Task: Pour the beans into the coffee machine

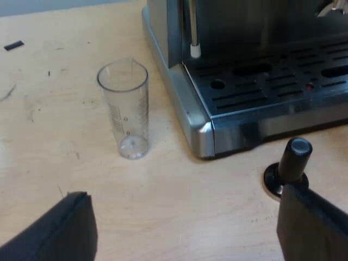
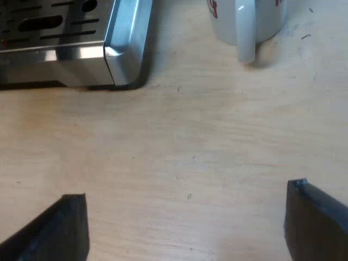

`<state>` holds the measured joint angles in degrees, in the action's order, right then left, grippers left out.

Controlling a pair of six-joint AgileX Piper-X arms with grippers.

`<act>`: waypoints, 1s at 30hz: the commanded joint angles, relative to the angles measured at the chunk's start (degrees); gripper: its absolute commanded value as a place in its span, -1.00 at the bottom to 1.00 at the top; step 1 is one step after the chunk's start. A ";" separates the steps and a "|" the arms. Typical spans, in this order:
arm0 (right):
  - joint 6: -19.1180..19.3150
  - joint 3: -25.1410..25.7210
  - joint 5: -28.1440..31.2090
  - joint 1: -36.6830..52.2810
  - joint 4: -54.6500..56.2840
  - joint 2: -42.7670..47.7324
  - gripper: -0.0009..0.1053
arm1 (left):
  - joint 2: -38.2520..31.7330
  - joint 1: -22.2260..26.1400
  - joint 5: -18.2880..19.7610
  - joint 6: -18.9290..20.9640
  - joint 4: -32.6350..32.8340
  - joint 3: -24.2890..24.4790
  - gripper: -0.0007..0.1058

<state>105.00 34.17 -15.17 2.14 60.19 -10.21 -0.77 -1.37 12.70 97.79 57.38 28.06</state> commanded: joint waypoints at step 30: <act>-0.24 -3.87 -0.42 0.18 -0.86 2.55 0.50 | -2.13 -0.23 -0.13 0.03 -1.25 0.28 0.33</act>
<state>104.53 29.99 -15.17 2.14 59.41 -8.18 -0.77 -1.37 12.70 97.79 56.81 28.06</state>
